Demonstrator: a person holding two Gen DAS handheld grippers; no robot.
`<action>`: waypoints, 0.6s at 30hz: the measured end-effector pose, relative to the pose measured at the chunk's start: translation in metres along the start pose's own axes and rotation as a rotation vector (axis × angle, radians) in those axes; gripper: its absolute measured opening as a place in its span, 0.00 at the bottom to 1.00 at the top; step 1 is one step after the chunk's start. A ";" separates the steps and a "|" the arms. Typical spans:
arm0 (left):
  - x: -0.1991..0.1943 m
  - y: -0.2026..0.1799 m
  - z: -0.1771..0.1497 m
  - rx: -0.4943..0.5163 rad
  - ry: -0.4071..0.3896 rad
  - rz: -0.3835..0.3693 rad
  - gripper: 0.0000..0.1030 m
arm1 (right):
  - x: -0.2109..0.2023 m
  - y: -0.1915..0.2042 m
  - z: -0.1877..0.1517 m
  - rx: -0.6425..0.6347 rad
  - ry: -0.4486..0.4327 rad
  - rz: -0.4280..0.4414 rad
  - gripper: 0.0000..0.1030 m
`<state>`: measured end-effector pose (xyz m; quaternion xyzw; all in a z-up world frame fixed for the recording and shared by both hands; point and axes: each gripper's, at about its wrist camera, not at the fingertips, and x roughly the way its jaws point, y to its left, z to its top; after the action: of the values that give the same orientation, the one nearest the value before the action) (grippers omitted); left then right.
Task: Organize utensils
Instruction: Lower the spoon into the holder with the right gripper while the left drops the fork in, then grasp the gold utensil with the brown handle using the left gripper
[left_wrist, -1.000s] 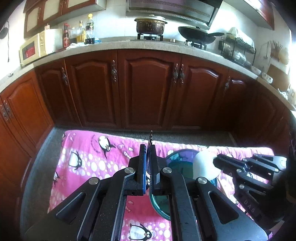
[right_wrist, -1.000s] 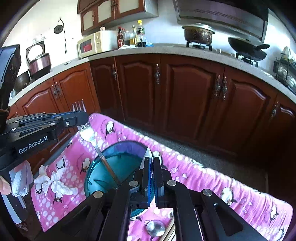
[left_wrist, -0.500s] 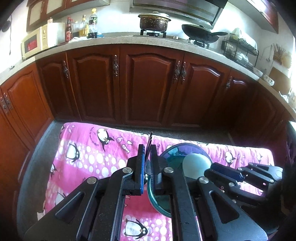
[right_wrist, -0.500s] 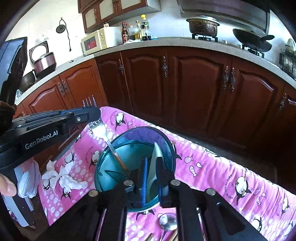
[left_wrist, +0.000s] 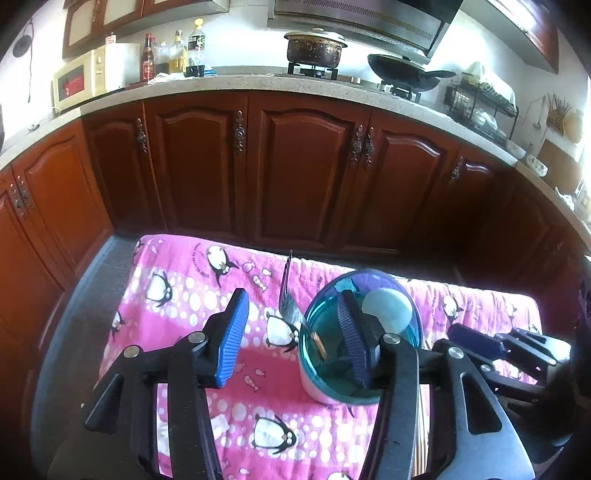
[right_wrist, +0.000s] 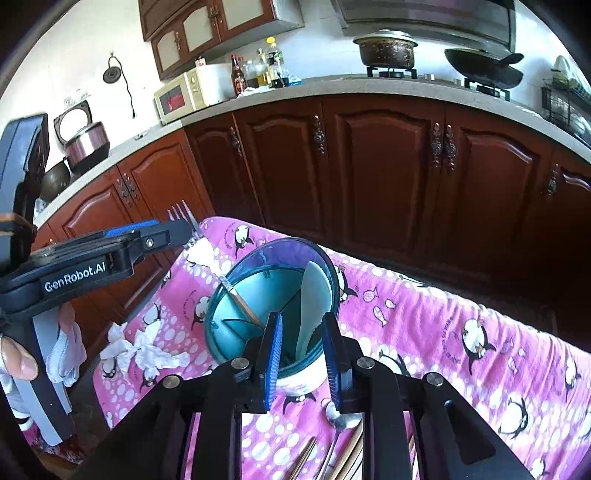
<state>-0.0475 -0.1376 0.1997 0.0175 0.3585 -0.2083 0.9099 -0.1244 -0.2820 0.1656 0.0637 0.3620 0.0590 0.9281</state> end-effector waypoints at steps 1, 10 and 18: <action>-0.003 -0.001 -0.002 0.002 0.001 0.000 0.48 | -0.003 0.000 -0.002 0.004 -0.001 -0.002 0.25; -0.031 -0.004 -0.026 0.009 0.002 -0.017 0.49 | -0.036 0.000 -0.029 0.043 0.000 -0.024 0.27; -0.052 -0.010 -0.055 0.014 0.014 -0.022 0.49 | -0.067 -0.004 -0.061 0.093 -0.007 -0.061 0.31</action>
<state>-0.1216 -0.1178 0.1943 0.0215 0.3636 -0.2207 0.9048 -0.2150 -0.2916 0.1651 0.0962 0.3627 0.0137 0.9268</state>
